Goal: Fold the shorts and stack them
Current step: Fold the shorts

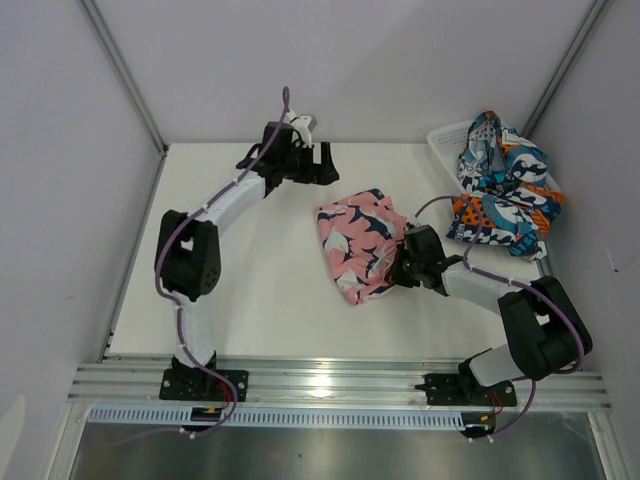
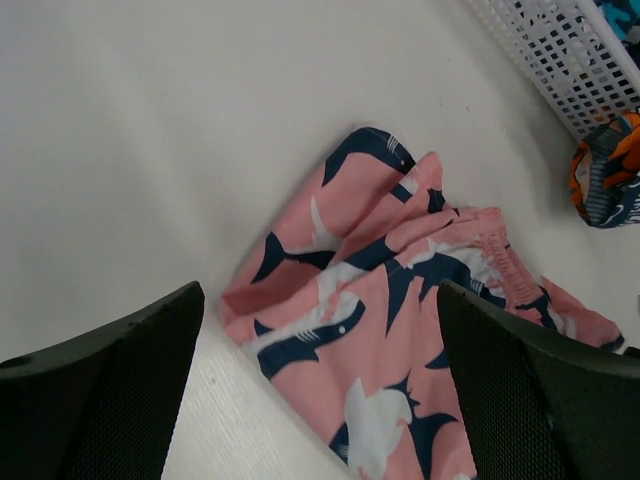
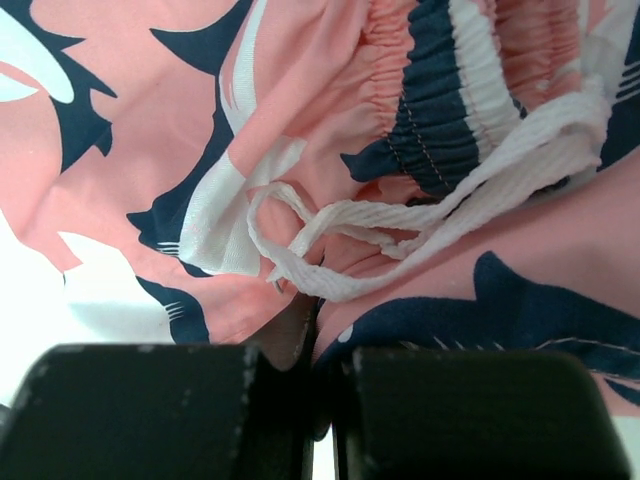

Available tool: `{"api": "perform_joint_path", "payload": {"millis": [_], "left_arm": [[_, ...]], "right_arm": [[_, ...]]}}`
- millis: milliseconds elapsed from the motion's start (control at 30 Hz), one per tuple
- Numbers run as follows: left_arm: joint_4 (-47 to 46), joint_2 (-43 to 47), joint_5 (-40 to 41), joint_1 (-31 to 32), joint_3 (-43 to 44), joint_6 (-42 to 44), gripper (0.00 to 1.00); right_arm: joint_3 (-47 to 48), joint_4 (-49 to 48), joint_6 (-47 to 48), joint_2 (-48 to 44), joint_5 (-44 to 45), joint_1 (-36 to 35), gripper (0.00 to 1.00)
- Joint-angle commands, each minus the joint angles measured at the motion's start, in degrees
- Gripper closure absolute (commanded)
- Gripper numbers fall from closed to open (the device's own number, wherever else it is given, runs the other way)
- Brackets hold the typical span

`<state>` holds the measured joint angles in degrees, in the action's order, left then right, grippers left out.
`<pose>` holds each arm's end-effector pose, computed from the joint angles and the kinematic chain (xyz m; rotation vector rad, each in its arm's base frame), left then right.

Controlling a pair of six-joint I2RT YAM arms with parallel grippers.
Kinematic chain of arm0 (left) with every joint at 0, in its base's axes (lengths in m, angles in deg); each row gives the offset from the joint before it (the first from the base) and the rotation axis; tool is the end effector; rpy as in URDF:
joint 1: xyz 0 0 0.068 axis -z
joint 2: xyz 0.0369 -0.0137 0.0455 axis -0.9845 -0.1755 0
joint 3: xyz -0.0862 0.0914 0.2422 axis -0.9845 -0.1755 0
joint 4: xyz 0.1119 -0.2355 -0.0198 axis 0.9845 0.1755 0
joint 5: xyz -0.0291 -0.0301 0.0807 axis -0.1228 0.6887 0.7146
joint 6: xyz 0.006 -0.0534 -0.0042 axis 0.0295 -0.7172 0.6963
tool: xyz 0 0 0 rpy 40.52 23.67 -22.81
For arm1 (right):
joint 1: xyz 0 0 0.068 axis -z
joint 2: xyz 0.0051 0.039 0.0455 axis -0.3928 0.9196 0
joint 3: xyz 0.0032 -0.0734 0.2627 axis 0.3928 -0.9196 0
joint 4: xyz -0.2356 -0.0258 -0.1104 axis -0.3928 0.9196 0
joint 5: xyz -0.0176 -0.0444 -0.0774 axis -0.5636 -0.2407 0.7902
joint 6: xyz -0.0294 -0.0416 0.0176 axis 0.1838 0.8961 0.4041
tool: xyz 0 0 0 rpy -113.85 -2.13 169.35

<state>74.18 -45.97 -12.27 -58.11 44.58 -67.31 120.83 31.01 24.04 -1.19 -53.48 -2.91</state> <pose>0.4270 -0.1824 0.2757 0.2864 2.1530 -0.7227 0.2423 0.1217 0.1566 0.1259 2.5381 0.5347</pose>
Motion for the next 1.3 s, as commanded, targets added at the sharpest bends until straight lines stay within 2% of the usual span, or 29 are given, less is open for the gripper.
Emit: {"api": "perform_joint_path", "payload": {"millis": [0, 100, 300, 367, 433, 533, 633, 667, 733, 767, 800, 833, 867, 967, 1033, 1067, 1133, 1167, 1267], "left_arm": [[9.55, -5.52, -4.59, 2.29, 8.29, 11.61, 0.01], [15.18, -10.88, -3.71, 3.44, 15.67, 14.70, 0.01], [17.91, -15.54, -7.48, 4.49, 17.79, 16.56, 0.01], [19.23, -17.03, -6.53, 5.11, 18.84, 18.66, 0.02], [21.95, -18.62, -4.68, 5.55, 19.99, 18.58, 0.03], [22.75, -20.12, -3.54, 5.55, 20.79, 17.79, 0.12], [21.70, -19.50, -1.79, 5.55, 19.30, 17.17, 0.35], [21.43, -19.50, -1.34, 5.38, 19.03, 17.17, 0.51], [21.87, -19.59, -0.11, 5.29, 18.59, 15.07, 0.66], [22.22, -19.68, 1.46, 5.12, 18.41, 14.71, 0.80], [22.74, -19.33, 2.09, 4.94, 17.63, 14.27, 0.88], [22.57, -18.72, 3.14, 4.59, 15.79, 13.23, 1.00], [21.70, -17.76, 3.84, 3.89, 14.47, 12.43, 1.00], [16.26, -11.17, 6.82, 1.69, 0.88, 8.74, 1.00], [11.34, -6.87, 7.98, 0.46, -4.68, 4.02, 1.00], [9.41, -2.15, 8.42, -0.68, -13.41, 2.25, 1.00], [4.74, 2.62, 11.05, -1.13, -18.92, -3.10, 1.00], [2.56, 7.34, 12.27, -1.04, -26.95, -4.87, 1.00], [-2.63, 16.84, 13.96, 0.62, -39.38, -11.38, 1.00]], "right_arm": [[0.32, -1.98, 2.09, -0.12, -2.04, -0.24, 0.96], [1.02, -1.72, 2.62, -0.03, -2.39, -0.15, 0.96], [1.46, -2.07, 2.54, 0.41, -3.18, 0.11, 0.96], [1.55, -2.33, 2.45, 0.84, -3.27, 0.20, 0.96], [1.64, -2.51, 2.27, 1.02, -3.79, 0.29, 0.96], [1.72, -2.68, 2.27, 1.02, -3.79, 0.47, 0.96], [1.73, -2.69, 2.27, 1.11, -3.88, 0.55, 0.96], [1.73, -2.68, 2.27, 1.02, -3.97, 0.64, 0.96], [1.72, -2.68, 2.36, 0.93, -3.97, 0.73, 0.97], [1.73, -2.68, 2.36, 0.93, -3.97, 0.82, 0.97], [1.90, -2.42, 2.45, 0.93, -4.06, 0.99, 0.97], [2.16, -2.42, 2.62, 0.93, -4.14, 1.25, 0.97], [2.43, -2.42, 2.80, 1.02, -4.32, 1.26, 0.98], [5.32, -1.11, 4.98, 3.03, -5.81, 1.35, 1.00], [7.69, 1.88, 6.05, 6.19, -5.90, 1.26, 1.00], [8.66, 2.23, 6.49, 6.82, -6.25, 1.34, 1.00], [9.28, 2.41, 7.19, 7.70, -6.17, 1.43, 1.00], [10.15, 2.59, 7.37, 8.05, -5.91, 1.52, 1.00], [12.18, 2.76, 7.63, 10.16, -6.25, 1.52, 0.98]]}}
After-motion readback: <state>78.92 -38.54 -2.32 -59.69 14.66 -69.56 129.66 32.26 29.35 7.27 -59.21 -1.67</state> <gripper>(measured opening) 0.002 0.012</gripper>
